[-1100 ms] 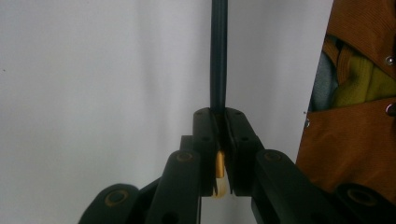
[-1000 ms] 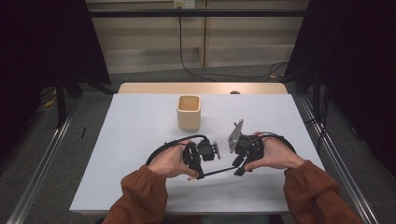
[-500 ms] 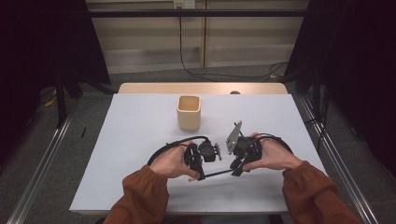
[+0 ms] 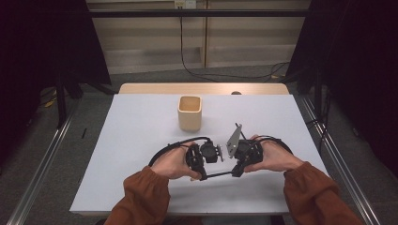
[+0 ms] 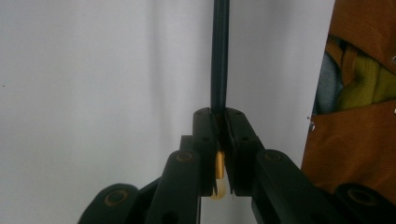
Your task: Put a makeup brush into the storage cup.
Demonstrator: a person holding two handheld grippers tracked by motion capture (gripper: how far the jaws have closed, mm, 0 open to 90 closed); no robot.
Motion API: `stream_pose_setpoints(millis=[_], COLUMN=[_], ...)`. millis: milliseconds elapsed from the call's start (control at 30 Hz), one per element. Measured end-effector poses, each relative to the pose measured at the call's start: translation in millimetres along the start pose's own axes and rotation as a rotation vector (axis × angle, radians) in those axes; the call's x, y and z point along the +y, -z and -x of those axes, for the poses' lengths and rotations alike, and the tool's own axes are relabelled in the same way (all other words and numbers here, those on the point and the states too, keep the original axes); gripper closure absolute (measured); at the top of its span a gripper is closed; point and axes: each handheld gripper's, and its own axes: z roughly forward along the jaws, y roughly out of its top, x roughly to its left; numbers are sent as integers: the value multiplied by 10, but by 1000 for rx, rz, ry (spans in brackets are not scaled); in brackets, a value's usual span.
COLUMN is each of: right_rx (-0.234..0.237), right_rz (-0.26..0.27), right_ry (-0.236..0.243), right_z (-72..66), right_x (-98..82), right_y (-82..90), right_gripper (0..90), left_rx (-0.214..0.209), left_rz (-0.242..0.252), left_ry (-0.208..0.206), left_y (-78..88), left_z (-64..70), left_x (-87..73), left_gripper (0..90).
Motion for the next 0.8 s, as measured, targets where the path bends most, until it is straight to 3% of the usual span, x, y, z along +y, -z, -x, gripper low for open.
stream_pose_setpoints(millis=[33, 233, 300, 433, 467, 600, 733, 800], right_rx=[2, 18, 28, 22, 9, -1, -7, -13], right_rz=[0, 22, 24, 30, 41, 40, 48, 51], right_ry=[1, 5, -5, -20, -4, -17, -29, -37], right_z=[1, 16, 12, 8, 21, 22, 29, 29], right_x=[-4, -53, -64, -74, -76, -85, -108, -118], right_y=[-1, -21, -6, 9, 10, 20, 41, 58], right_gripper=[857, 860, 861, 861, 861, 861, 861, 862], left_rx=[-19, -17, -44, -20, -31, -1, 26, 6], left_rz=[-3, 32, 24, 63, 70, 132, 168, 197], left_ry=[-5, -2, -6, 2, 11, 80, 98, 93], left_y=[7, 8, 23, 36, 45, 77, 114, 129], left_z=[-8, -24, -51, -57, -66, -92, -148, -152], left_x=[-1, -27, -31, -49, -53, -88, -147, -167], left_gripper=[838, 831, 815, 778, 757, 653, 508, 452])
